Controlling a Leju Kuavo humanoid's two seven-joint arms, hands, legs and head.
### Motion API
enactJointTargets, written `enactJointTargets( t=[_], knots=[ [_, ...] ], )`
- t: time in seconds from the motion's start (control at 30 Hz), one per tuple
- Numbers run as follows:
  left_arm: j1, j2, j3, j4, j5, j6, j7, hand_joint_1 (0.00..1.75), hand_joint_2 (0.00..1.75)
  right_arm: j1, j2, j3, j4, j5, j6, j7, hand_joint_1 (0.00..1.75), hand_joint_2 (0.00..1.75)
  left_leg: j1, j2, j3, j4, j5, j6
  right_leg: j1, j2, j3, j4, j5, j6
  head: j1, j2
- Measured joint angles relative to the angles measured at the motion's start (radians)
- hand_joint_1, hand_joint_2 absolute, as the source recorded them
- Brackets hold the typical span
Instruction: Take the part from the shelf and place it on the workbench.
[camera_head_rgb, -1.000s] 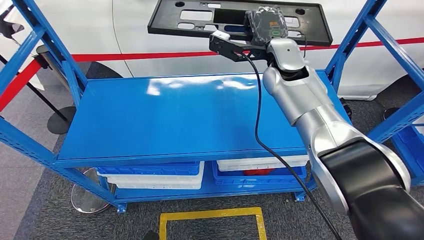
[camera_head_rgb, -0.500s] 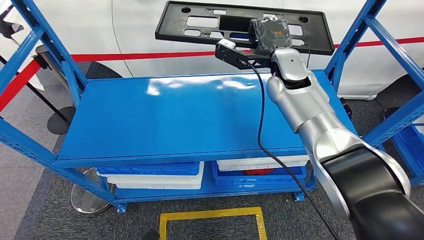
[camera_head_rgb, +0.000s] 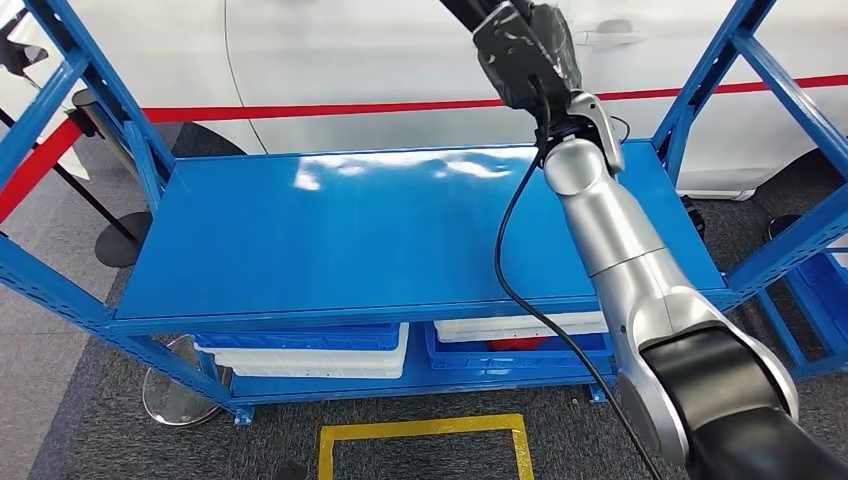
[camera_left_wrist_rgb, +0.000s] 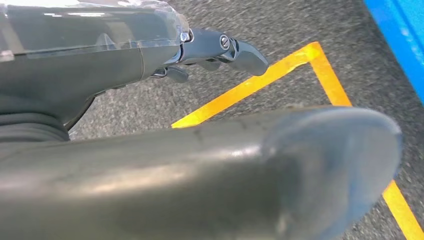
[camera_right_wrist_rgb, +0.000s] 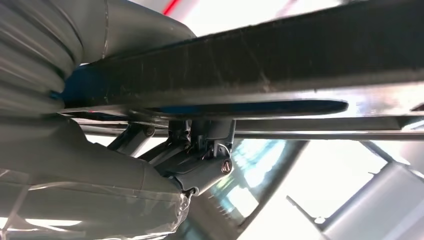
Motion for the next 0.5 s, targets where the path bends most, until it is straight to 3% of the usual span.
enactJointTargets(
  t=[0.23, 0.5],
  knots=[
    [0.016, 0.002, 0.035, 0.000, 0.037, 0.014, 0.003, 0.00, 0.00, 0.188, 0.003, -0.049, -0.350, -0.524, 0.103, -0.146, 1.75, 1.75, 0.000, -0.001, 0.000, 0.000, -0.001, 0.000, 0.000, -0.001, 0.000, 0.000, 0.000, 0.000, 0.000, 0.000],
    [0.033, 0.003, 0.072, 0.000, 0.070, 0.020, 0.003, 0.00, 0.00, 0.418, -0.004, -0.047, -0.706, -0.768, 0.170, -0.220, 1.75, 1.75, 0.000, -0.001, 0.001, 0.000, -0.002, -0.001, 0.000, 0.000, 0.000, -0.001, -0.002, 0.000, 0.000, 0.000]
  ],
)
